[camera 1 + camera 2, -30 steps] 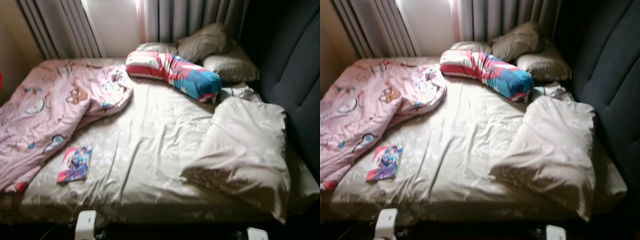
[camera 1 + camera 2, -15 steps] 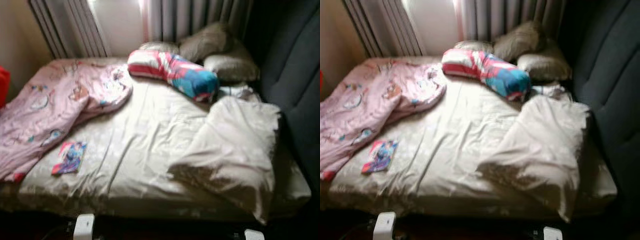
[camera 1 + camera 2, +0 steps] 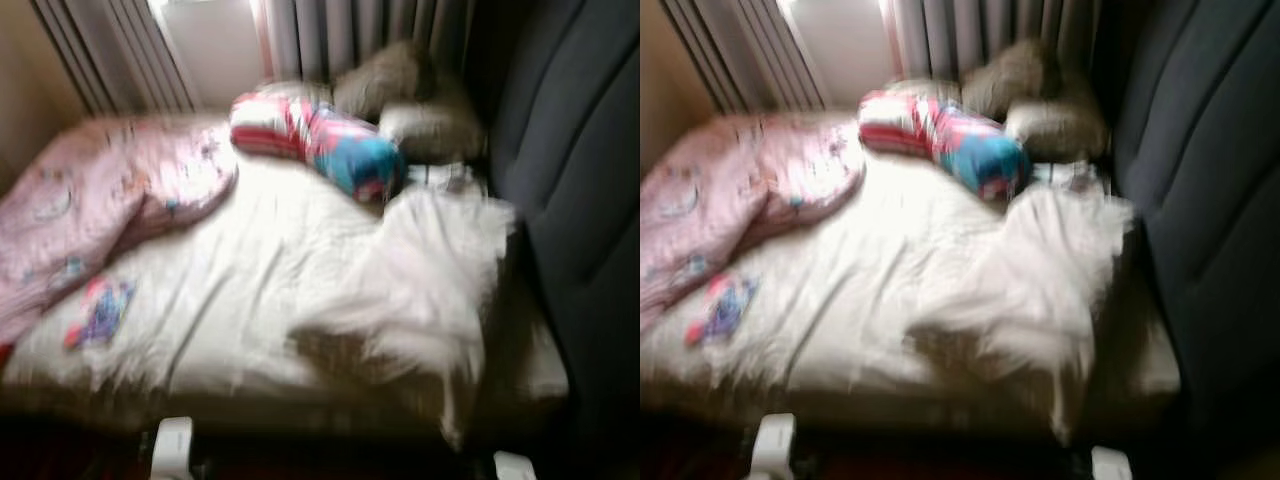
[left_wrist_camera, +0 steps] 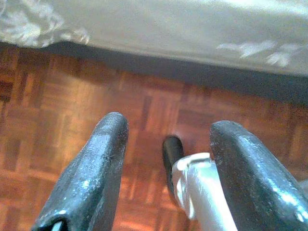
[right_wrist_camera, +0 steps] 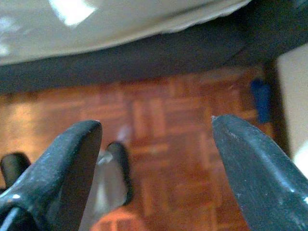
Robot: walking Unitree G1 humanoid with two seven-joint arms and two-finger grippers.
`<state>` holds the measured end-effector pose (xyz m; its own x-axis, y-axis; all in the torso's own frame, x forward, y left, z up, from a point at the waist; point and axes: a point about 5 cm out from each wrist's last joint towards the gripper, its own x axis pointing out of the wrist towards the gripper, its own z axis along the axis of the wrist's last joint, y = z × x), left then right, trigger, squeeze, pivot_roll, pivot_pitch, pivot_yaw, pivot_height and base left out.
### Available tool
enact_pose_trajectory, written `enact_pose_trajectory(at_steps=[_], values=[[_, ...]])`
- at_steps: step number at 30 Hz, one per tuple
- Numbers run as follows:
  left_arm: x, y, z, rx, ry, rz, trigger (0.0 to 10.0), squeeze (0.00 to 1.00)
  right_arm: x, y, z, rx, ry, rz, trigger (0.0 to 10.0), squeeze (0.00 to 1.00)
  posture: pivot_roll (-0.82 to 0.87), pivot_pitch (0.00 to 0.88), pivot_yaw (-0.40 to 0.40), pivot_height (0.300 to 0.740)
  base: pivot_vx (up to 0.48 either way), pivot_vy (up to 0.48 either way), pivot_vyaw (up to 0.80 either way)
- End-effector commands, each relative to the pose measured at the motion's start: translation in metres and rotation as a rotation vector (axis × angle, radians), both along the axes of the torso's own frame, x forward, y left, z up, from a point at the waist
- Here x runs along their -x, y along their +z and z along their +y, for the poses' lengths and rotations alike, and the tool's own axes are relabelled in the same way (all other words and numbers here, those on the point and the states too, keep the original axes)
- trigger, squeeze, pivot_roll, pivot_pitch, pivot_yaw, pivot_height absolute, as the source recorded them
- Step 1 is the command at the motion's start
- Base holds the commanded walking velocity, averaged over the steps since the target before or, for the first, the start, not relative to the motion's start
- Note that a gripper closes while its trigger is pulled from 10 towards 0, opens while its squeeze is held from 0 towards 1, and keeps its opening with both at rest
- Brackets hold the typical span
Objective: Clean up the room
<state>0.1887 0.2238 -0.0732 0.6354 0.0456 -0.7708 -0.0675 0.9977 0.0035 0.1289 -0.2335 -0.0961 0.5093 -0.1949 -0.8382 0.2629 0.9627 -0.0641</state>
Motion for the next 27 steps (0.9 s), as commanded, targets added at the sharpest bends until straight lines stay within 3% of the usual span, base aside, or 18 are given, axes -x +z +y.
enact_pose_trajectory(at_steps=[1,8,12,13,19,27], values=[[0.005,0.000,0.011,-0.029,0.019,-0.004,10.0,0.00,-0.009,0.002,0.007,-0.020,-0.004,-0.050,10.0,0.00,-0.08,0.000,0.054,0.740,0.000,0.000,0.00],[0.004,0.005,0.013,-0.039,0.071,-0.103,10.0,0.00,-0.033,0.015,0.008,-0.040,-0.027,-0.207,10.0,0.00,-0.09,0.000,0.050,0.740,0.000,0.000,0.00],[-0.051,0.047,0.010,-0.054,0.000,-0.427,10.0,0.00,-0.047,0.023,0.008,-0.044,-0.038,-0.306,10.0,0.00,-0.09,0.000,0.044,0.740,0.000,0.000,0.00],[-0.054,0.052,0.009,-0.058,-0.007,-0.460,10.0,0.00,-0.051,0.027,0.007,-0.039,-0.040,-0.334,10.0,0.00,-0.09,0.000,0.044,0.740,0.000,0.000,0.00],[-0.060,0.066,0.002,-0.060,-0.037,-0.602,10.0,0.00,-0.066,0.046,0.001,0.007,-0.059,-0.529,10.0,0.00,-0.10,0.000,0.045,0.740,0.000,0.000,0.00],[-0.040,0.066,0.001,-0.055,-0.044,-0.676,10.0,0.00,-0.062,0.066,0.001,0.056,-0.064,-0.712,10.0,0.00,-0.12,0.000,0.050,0.740,0.000,0.000,0.00]])
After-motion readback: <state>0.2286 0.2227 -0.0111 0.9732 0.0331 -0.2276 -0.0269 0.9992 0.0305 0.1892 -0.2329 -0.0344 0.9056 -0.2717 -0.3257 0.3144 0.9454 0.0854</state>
